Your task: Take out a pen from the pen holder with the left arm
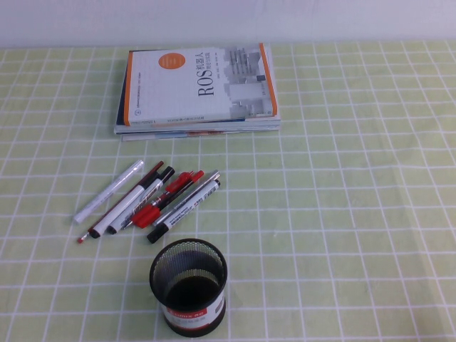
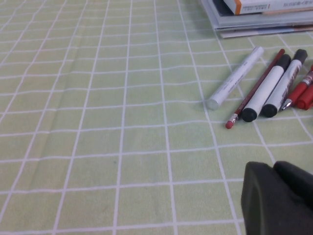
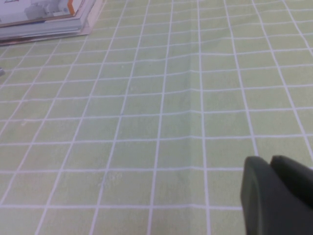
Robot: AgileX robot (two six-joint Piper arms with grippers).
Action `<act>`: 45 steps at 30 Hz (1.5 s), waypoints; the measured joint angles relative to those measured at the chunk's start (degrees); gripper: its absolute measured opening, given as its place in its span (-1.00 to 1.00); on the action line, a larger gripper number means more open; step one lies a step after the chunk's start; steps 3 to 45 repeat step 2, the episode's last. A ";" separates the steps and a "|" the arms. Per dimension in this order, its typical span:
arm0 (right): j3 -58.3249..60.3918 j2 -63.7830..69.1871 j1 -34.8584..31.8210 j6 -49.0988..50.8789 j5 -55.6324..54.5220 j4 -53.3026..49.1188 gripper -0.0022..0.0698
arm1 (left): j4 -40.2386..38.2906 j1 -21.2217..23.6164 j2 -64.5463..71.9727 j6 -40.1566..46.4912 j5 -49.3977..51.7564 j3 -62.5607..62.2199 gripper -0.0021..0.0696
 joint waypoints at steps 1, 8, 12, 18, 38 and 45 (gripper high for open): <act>0.00 0.00 0.00 0.00 0.00 0.00 -0.97 | 0.00 0.00 0.00 0.00 0.00 0.00 -0.94; 0.00 0.00 0.00 0.00 0.00 0.00 -0.97 | 0.00 0.00 0.00 0.00 0.00 0.00 -0.94; 0.00 0.00 0.00 0.00 0.00 0.00 -0.97 | 0.00 0.00 0.00 0.00 0.00 0.00 -0.94; 0.00 0.00 0.00 0.00 0.00 0.00 -0.97 | 0.00 0.00 0.00 0.00 0.00 0.00 -0.94; 0.00 0.00 0.00 0.00 0.00 0.00 -0.97 | 0.00 0.00 0.00 0.00 0.00 0.00 -0.94; 0.00 0.00 0.00 0.00 0.00 0.00 -0.97 | 0.00 0.00 0.00 0.00 0.00 0.00 -0.94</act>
